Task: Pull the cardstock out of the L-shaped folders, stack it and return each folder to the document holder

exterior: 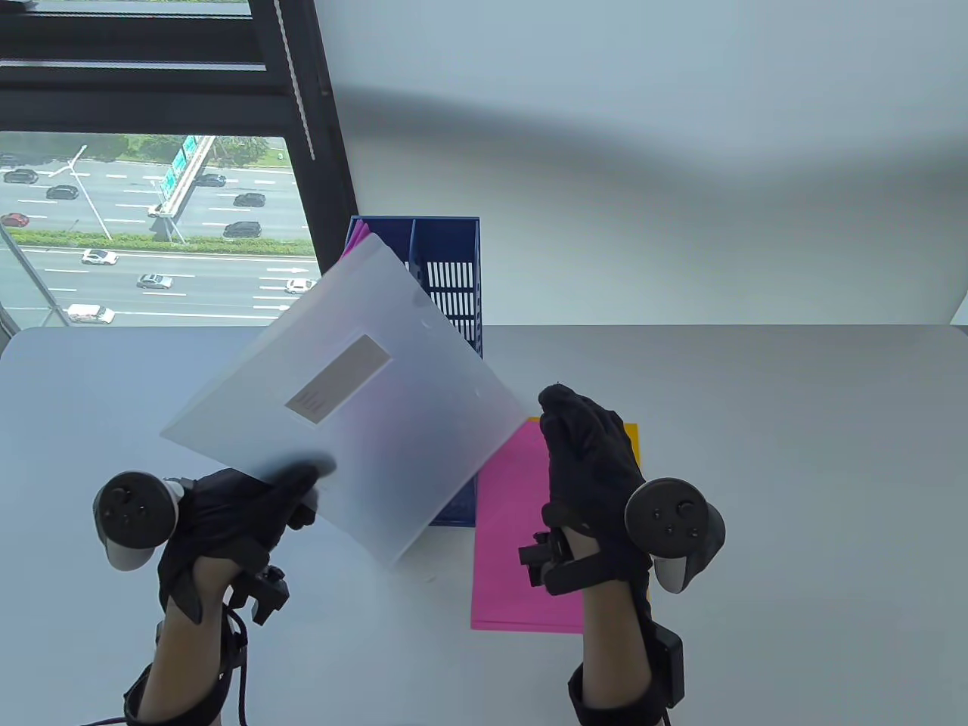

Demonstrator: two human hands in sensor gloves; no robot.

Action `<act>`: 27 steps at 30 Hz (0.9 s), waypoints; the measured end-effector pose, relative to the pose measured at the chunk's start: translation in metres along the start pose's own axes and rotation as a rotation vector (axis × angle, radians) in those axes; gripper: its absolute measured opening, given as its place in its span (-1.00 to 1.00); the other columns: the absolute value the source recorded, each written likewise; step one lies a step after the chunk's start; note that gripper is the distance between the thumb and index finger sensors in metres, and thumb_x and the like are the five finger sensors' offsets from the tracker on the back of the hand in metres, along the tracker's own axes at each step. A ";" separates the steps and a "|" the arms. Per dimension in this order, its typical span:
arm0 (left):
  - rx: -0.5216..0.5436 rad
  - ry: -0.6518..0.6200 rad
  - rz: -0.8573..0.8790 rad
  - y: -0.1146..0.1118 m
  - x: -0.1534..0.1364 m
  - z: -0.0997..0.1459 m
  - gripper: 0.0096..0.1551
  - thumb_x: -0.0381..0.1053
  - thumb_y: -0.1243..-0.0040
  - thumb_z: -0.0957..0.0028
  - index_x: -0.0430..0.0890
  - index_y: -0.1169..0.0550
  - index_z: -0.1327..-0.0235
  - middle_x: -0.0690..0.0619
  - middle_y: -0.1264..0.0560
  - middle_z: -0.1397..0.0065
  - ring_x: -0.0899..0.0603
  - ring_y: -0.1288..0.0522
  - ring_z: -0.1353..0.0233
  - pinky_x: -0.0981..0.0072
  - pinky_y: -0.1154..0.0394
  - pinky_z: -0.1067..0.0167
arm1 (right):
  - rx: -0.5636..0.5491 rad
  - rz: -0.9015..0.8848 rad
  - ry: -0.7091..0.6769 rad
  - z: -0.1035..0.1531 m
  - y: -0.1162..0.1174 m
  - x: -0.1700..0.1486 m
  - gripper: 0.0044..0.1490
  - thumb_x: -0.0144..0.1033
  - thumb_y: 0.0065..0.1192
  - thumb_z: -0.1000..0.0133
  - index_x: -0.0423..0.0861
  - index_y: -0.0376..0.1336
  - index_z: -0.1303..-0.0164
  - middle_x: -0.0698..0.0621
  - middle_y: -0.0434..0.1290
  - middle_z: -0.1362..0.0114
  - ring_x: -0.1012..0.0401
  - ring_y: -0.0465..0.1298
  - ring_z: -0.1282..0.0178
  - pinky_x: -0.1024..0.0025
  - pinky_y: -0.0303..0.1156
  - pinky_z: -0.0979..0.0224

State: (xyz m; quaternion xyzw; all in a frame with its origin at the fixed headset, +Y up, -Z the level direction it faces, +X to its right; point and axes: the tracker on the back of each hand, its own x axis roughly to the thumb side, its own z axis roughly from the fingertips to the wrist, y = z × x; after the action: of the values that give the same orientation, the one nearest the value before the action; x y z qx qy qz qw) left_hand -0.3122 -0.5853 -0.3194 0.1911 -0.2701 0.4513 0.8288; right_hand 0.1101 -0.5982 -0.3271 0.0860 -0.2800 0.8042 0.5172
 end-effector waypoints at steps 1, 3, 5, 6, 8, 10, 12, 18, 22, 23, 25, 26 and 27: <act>0.037 0.007 -0.022 0.003 0.002 0.002 -0.52 0.07 -0.23 -0.24 -0.26 -0.71 -0.13 -0.01 -0.74 0.22 -0.14 -0.76 0.34 -0.16 -0.49 -0.27 | 0.000 0.000 0.000 0.000 0.000 0.000 -0.50 -0.05 0.24 -0.34 0.14 0.29 -0.50 0.09 0.41 -0.50 0.15 0.50 -0.33 -0.06 0.07 -0.68; 0.133 0.020 -0.063 0.009 0.009 0.006 -0.52 0.06 -0.23 -0.24 -0.27 -0.70 -0.13 -0.01 -0.74 0.22 -0.14 -0.76 0.34 -0.16 -0.50 -0.26 | 0.002 0.008 0.000 0.000 0.000 0.000 -0.50 -0.05 0.24 -0.34 0.13 0.29 -0.50 0.09 0.41 -0.50 0.15 0.50 -0.33 -0.06 0.07 -0.68; 0.208 0.029 -0.097 0.012 0.014 0.010 -0.51 0.06 -0.23 -0.24 -0.28 -0.70 -0.14 -0.02 -0.74 0.21 -0.15 -0.76 0.34 -0.16 -0.49 -0.26 | 0.004 0.013 0.001 0.000 0.001 0.000 -0.50 -0.06 0.24 -0.34 0.13 0.29 -0.50 0.09 0.41 -0.50 0.15 0.50 -0.33 -0.06 0.07 -0.68; 0.245 0.031 -0.128 0.013 0.016 0.011 -0.51 0.05 -0.22 -0.24 -0.28 -0.69 -0.15 -0.02 -0.74 0.20 -0.15 -0.76 0.33 -0.16 -0.49 -0.26 | 0.006 0.012 0.002 0.000 0.001 0.000 -0.50 -0.06 0.23 -0.34 0.13 0.29 -0.50 0.09 0.41 -0.51 0.15 0.50 -0.33 -0.06 0.07 -0.68; 0.278 0.044 -0.181 0.013 0.020 0.013 -0.51 0.05 -0.21 -0.24 -0.28 -0.68 -0.16 -0.03 -0.74 0.19 -0.15 -0.76 0.32 -0.16 -0.48 -0.27 | 0.011 0.007 0.003 0.000 0.002 0.000 -0.50 -0.06 0.23 -0.34 0.13 0.29 -0.50 0.09 0.41 -0.51 0.15 0.50 -0.33 -0.06 0.07 -0.69; 0.300 0.053 -0.235 0.011 0.022 0.014 -0.50 0.04 -0.21 -0.24 -0.29 -0.67 -0.17 -0.03 -0.74 0.17 -0.15 -0.76 0.30 -0.16 -0.48 -0.27 | 0.012 0.007 0.003 0.000 0.002 0.000 -0.50 -0.06 0.23 -0.34 0.14 0.29 -0.50 0.09 0.41 -0.51 0.15 0.50 -0.33 -0.06 0.07 -0.69; 0.313 0.063 -0.285 0.007 0.022 0.013 -0.50 0.04 -0.20 -0.24 -0.30 -0.66 -0.19 -0.04 -0.73 0.15 -0.16 -0.77 0.29 -0.16 -0.47 -0.28 | 0.012 0.007 0.003 0.000 0.002 0.000 -0.50 -0.05 0.23 -0.34 0.13 0.29 -0.50 0.09 0.41 -0.51 0.15 0.50 -0.33 -0.06 0.07 -0.69; 0.288 0.116 -0.382 -0.024 0.001 0.005 -0.47 0.02 -0.19 -0.23 -0.32 -0.60 -0.26 -0.07 -0.71 0.07 -0.19 -0.76 0.20 -0.18 -0.44 -0.30 | 0.021 0.005 0.000 0.000 0.004 0.001 -0.50 -0.06 0.23 -0.34 0.14 0.29 -0.50 0.09 0.41 -0.51 0.15 0.50 -0.33 -0.06 0.07 -0.69; 0.258 0.164 -0.370 -0.044 -0.024 0.002 -0.46 0.02 -0.21 -0.22 -0.32 -0.60 -0.26 -0.08 -0.72 0.06 -0.21 -0.77 0.19 -0.18 -0.44 -0.30 | 0.035 0.010 -0.001 0.000 0.007 0.001 -0.50 -0.05 0.23 -0.35 0.14 0.29 -0.50 0.09 0.41 -0.50 0.15 0.50 -0.33 -0.06 0.07 -0.69; 0.226 0.190 -0.361 -0.049 -0.031 0.001 -0.46 0.02 -0.21 -0.22 -0.32 -0.61 -0.25 -0.09 -0.72 0.07 -0.21 -0.77 0.20 -0.19 -0.44 -0.29 | 0.043 0.014 0.000 0.000 0.008 0.001 -0.50 -0.05 0.23 -0.35 0.13 0.29 -0.50 0.09 0.41 -0.50 0.15 0.50 -0.33 -0.06 0.06 -0.69; 0.164 0.235 -0.342 -0.054 -0.040 0.000 -0.46 0.05 -0.21 -0.23 -0.33 -0.64 -0.22 -0.09 -0.73 0.08 -0.22 -0.77 0.22 -0.19 -0.45 -0.27 | 0.055 0.017 0.002 0.000 0.011 0.001 -0.50 -0.05 0.23 -0.35 0.13 0.29 -0.50 0.09 0.42 -0.50 0.15 0.50 -0.33 -0.06 0.06 -0.69; 0.154 0.249 -0.341 -0.057 -0.043 0.000 -0.45 0.05 -0.21 -0.23 -0.34 -0.64 -0.21 -0.09 -0.73 0.09 -0.22 -0.77 0.22 -0.20 -0.45 -0.27 | 0.060 0.018 0.003 0.000 0.012 0.001 -0.50 -0.05 0.22 -0.35 0.13 0.29 -0.50 0.09 0.41 -0.50 0.15 0.50 -0.33 -0.06 0.06 -0.69; 0.141 0.265 -0.346 -0.059 -0.046 0.000 -0.45 0.06 -0.20 -0.23 -0.33 -0.64 -0.21 -0.09 -0.73 0.09 -0.23 -0.76 0.23 -0.20 -0.45 -0.26 | 0.068 0.021 0.003 0.000 0.014 0.001 -0.50 -0.04 0.22 -0.35 0.14 0.29 -0.50 0.09 0.41 -0.50 0.15 0.50 -0.33 -0.06 0.06 -0.69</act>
State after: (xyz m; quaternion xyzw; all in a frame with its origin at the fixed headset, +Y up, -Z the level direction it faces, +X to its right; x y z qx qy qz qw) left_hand -0.2828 -0.6457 -0.3524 0.2314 -0.0900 0.3412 0.9066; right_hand 0.0974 -0.6019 -0.3318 0.0994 -0.2526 0.8189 0.5057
